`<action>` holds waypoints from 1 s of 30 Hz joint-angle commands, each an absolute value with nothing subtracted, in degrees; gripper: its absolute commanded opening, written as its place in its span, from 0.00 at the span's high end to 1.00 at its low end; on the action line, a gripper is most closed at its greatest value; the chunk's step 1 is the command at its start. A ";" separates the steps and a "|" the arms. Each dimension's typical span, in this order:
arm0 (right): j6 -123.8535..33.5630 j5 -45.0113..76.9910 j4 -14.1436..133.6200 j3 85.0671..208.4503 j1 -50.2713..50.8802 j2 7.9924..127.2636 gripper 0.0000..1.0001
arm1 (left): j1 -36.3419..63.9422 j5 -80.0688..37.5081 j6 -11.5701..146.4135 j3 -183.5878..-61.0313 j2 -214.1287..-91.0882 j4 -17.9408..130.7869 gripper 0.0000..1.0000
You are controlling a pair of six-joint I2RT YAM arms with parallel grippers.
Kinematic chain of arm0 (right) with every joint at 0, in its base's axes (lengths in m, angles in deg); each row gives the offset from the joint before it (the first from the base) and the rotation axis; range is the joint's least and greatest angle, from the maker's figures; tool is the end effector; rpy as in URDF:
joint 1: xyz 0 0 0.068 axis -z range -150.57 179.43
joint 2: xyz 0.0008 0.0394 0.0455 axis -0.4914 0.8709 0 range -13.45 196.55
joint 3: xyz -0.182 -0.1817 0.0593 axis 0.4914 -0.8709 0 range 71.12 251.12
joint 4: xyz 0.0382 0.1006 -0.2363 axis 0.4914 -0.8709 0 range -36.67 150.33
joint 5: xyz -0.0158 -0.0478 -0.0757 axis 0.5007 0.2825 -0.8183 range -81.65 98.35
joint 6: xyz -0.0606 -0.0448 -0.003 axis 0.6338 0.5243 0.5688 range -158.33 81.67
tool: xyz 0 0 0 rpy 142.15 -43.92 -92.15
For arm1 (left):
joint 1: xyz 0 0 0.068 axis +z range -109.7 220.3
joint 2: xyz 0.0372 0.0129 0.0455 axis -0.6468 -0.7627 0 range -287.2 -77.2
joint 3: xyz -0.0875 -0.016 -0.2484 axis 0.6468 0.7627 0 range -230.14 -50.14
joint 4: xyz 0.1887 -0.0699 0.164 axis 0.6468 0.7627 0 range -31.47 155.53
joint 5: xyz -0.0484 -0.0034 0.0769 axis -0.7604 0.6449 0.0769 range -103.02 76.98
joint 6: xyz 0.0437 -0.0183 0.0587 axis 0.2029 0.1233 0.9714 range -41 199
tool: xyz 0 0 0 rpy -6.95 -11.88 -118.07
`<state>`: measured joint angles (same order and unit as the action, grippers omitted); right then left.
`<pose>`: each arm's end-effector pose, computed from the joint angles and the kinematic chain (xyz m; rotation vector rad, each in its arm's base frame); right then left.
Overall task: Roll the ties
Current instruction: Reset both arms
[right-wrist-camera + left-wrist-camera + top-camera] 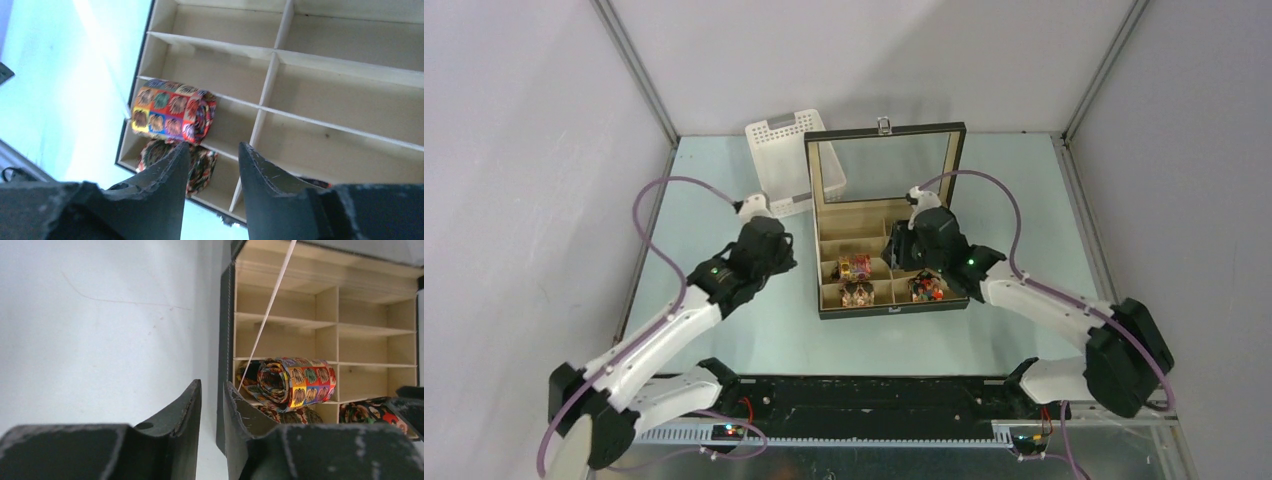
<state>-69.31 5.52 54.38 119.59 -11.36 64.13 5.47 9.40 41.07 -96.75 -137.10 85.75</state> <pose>0.2438 0.2063 0.2175 -0.1643 2.2525 0.6429 0.2137 -0.1193 0.2501 -0.2624 2.2111 -0.2523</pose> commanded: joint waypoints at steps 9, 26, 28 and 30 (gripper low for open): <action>-69.90 4.75 37.94 115.71 2.16 39.97 0.39 | 8.81 24.29 36.31 -93.58 -119.13 98.17 0.35; -73.16 2.86 27.63 104.90 22.19 23.21 0.13 | 8.93 32.70 30.60 -92.16 -111.89 106.23 0.11; -72.87 3.17 28.24 104.91 22.23 23.78 0.13 | 8.98 33.49 30.27 -92.23 -111.97 106.97 0.09; -72.72 3.26 28.64 104.88 22.27 24.18 0.13 | 8.93 34.48 29.60 -91.75 -111.82 107.44 0.07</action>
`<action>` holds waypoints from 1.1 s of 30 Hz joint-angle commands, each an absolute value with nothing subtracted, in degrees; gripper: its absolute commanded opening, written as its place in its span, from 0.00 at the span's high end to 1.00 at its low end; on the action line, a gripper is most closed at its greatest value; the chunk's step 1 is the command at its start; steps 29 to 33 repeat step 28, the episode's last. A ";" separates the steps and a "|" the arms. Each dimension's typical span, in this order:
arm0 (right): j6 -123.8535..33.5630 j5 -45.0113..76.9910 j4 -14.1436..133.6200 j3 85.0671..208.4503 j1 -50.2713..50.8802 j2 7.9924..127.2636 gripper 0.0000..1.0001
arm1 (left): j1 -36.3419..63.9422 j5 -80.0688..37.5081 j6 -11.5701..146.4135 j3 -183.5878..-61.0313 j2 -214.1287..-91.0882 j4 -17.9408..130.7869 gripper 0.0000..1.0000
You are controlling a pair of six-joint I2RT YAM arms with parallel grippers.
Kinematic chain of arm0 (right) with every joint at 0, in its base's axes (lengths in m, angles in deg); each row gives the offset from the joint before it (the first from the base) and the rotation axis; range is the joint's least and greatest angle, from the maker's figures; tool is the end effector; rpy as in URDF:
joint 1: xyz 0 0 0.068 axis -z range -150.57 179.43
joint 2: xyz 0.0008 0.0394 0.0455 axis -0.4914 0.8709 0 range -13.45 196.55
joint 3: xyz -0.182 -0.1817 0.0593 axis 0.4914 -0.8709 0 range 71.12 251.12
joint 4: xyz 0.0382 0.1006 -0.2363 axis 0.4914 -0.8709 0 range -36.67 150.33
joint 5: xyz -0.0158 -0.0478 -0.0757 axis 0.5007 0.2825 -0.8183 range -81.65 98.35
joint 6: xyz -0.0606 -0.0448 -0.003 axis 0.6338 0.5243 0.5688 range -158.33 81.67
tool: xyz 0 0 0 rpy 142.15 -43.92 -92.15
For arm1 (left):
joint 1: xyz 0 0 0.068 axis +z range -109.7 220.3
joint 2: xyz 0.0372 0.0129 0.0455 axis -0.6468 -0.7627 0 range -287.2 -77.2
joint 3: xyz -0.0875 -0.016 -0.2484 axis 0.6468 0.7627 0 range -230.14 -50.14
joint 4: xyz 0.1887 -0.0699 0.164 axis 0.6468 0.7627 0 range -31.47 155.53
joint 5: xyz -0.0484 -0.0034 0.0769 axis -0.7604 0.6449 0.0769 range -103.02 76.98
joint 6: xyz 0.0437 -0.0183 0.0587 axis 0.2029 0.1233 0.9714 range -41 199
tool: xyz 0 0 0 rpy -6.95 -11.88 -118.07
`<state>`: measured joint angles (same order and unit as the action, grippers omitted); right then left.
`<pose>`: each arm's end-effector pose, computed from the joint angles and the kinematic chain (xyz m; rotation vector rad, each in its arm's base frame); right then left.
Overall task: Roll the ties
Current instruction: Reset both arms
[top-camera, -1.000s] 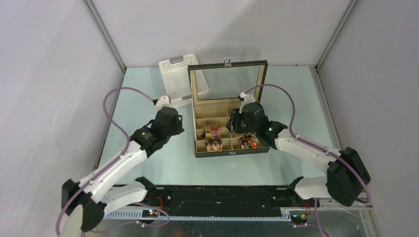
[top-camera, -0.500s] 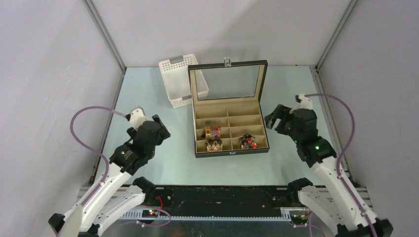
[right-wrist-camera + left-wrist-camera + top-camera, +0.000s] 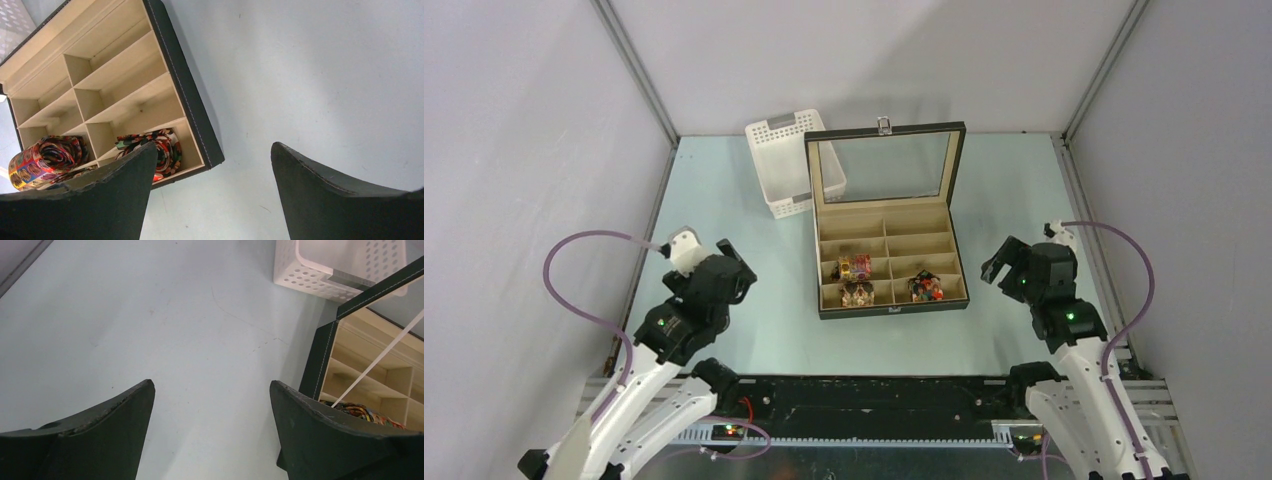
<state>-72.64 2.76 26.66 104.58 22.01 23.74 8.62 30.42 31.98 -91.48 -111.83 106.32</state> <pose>0.1719 0.0162 0.2282 0.5721 2.1615 0.2914 0.1382 -0.0339 0.2672 -0.6371 1.9679 0.0400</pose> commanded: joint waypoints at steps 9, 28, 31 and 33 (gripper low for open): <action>-71.89 2.56 29.42 104.92 22.25 24.64 0.11 | 8.94 34.80 30.13 -89.96 -109.39 106.22 0.03; -71.20 2.37 28.73 105.38 22.25 24.87 0.01 | 8.90 34.62 30.66 -88.54 -106.63 105.08 0.00; -71.20 2.37 28.73 105.38 22.25 24.87 0.01 | 8.90 34.62 30.66 -88.54 -106.63 105.08 0.00; -71.20 2.37 28.73 105.38 22.25 24.87 0.01 | 8.90 34.62 30.66 -88.54 -106.63 105.08 0.00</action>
